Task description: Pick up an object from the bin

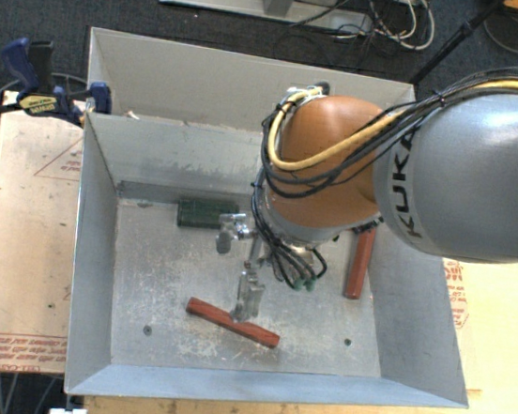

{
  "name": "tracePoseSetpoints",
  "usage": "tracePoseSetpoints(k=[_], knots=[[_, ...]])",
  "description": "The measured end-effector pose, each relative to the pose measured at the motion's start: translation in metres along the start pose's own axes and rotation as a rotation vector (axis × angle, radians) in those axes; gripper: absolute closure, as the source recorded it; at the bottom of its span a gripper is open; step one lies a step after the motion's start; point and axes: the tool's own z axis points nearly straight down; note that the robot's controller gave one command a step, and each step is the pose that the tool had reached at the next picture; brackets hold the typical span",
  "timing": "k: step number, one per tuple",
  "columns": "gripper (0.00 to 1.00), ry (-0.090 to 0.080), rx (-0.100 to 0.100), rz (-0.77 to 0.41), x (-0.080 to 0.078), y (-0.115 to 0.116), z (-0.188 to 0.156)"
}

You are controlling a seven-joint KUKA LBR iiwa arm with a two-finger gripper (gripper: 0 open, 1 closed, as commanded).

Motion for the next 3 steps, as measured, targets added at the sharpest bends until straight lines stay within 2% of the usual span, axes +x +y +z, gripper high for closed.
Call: tracePoseSetpoints(k=[1,2,3], knots=[[0.0,0.01,-0.001,-0.339,0.038,-0.029,0.118],[1.0,0.006,-0.001,-0.338,0.037,-0.028,0.116],[1.0,-0.006,0.002,-0.402,0.028,-0.028,-0.057]])
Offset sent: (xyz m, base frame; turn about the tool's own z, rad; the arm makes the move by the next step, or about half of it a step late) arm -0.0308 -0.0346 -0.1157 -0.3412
